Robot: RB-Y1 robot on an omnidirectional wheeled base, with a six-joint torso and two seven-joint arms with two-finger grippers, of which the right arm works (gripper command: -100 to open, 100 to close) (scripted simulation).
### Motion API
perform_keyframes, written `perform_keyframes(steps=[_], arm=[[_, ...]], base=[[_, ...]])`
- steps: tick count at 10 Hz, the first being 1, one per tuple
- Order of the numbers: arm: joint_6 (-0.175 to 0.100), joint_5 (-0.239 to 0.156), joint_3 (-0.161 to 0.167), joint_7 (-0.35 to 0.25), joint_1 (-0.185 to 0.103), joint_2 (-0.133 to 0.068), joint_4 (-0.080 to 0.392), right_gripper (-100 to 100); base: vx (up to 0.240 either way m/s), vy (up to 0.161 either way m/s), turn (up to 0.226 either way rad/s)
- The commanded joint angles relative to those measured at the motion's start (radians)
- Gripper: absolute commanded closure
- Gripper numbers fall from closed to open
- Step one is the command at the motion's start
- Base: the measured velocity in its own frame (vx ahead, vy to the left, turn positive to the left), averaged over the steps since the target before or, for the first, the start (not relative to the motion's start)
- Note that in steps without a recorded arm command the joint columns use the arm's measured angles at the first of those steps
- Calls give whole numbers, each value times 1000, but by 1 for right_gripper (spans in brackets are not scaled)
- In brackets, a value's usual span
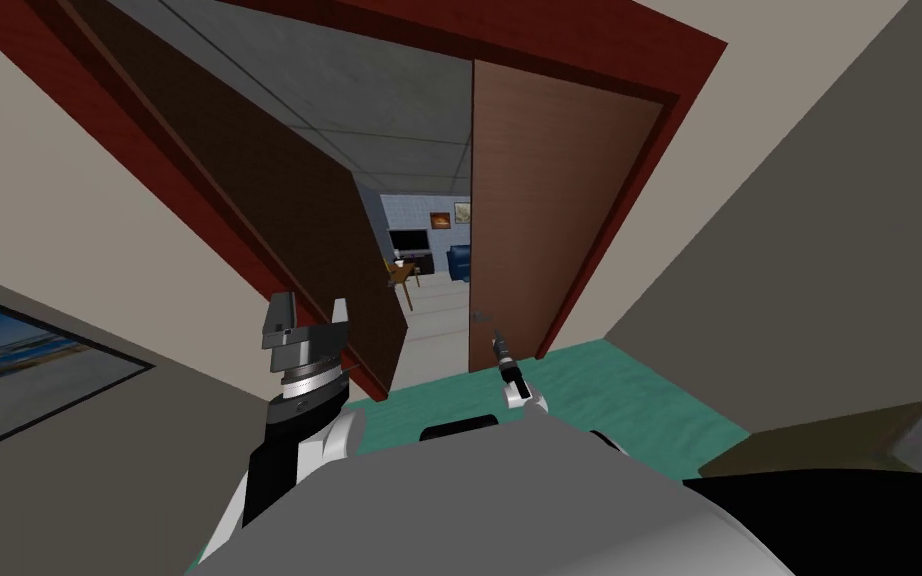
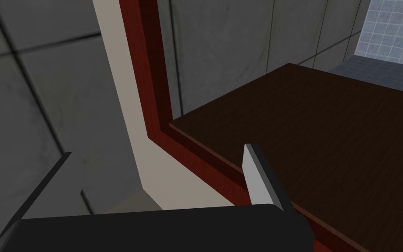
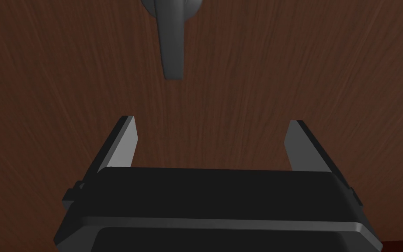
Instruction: Push the door open
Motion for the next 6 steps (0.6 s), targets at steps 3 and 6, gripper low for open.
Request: perform_keyframes(steps=[3, 6], arm=[[-17, -2, -1, -9, -43, 1, 100, -100], [-23, -2, 0, -13, -61, 2, 144, -100]], base=[[4, -74, 164], [-3, -72, 96]])
